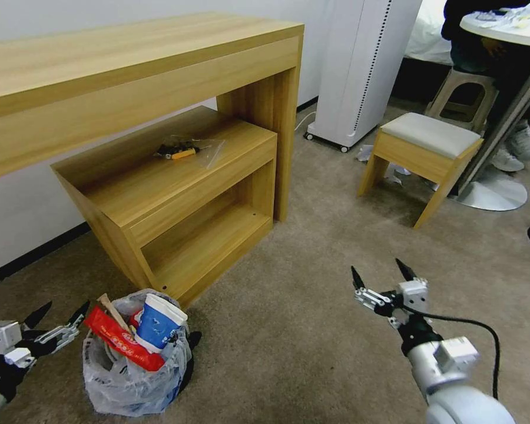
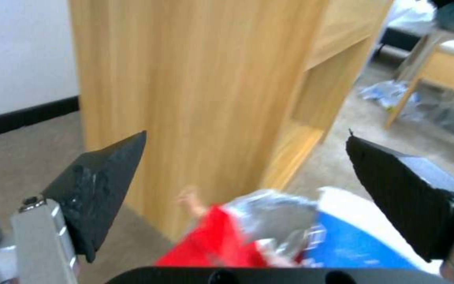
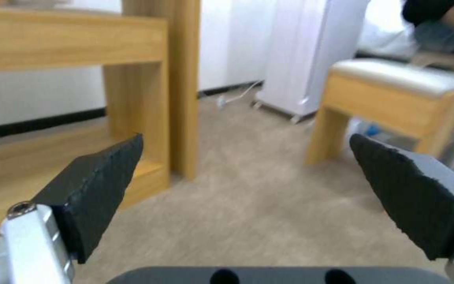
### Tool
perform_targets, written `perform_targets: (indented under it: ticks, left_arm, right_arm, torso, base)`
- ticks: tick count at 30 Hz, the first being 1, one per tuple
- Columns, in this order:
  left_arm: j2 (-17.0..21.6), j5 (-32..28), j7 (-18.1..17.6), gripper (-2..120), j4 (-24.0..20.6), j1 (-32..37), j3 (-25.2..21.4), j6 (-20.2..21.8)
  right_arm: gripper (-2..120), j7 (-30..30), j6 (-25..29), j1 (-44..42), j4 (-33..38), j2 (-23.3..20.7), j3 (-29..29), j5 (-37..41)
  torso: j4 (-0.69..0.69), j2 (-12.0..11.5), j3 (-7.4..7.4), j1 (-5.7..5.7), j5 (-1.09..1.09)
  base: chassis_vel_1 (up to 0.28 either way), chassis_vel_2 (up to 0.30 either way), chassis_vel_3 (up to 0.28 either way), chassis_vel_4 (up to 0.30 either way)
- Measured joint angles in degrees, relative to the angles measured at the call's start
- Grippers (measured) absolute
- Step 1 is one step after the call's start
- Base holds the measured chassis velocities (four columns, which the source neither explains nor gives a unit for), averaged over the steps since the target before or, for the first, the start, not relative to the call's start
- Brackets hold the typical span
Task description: Pick up the trash bin and place the garbage on the floor into it.
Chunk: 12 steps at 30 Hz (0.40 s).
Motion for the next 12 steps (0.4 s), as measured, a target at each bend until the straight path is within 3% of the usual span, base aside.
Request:
perform_targets:
  ticks: [6,8,10,12]
  left_arm:
    - [-2.12,1.18,-4.23,100,-4.42,1.44,2.06,-0.52]
    - [-3.47,2.58,-8.68,100,-6.19,0.28,4.38,-0.3]
    - [-3.62,2.81,-9.46,100,-6.33,-0.08,4.87,-0.15]
    - [-3.96,4.0,-12.9,100,-6.4,-1.68,6.48,0.8]
  right_arm:
    - [100,0.62,3.26,-3.57,2.77,3.23,1.28,-3.73]
    - [100,0.66,3.38,-3.68,3.63,4.56,1.15,-4.01]
    - [100,0.76,3.3,-3.53,3.61,4.6,1.1,-4.05]
    - [100,1.44,2.48,-2.74,3.08,4.6,0.99,-4.26]
  torso:
    - [0.0,0.0,0.0,0.0,0.0]
    - [0.0,0.0,0.0,0.0,0.01]
    - [0.0,0.0,0.0,0.0,0.01]
    - [-0.01,0.0,0.01,0.0,0.0]
  base:
    - [0.0,0.0,0.0,0.0]
    - [0.0,0.0,0.0,0.0]
    - [0.0,0.0,0.0,0.0]
    - [0.0,0.0,0.0,0.0]
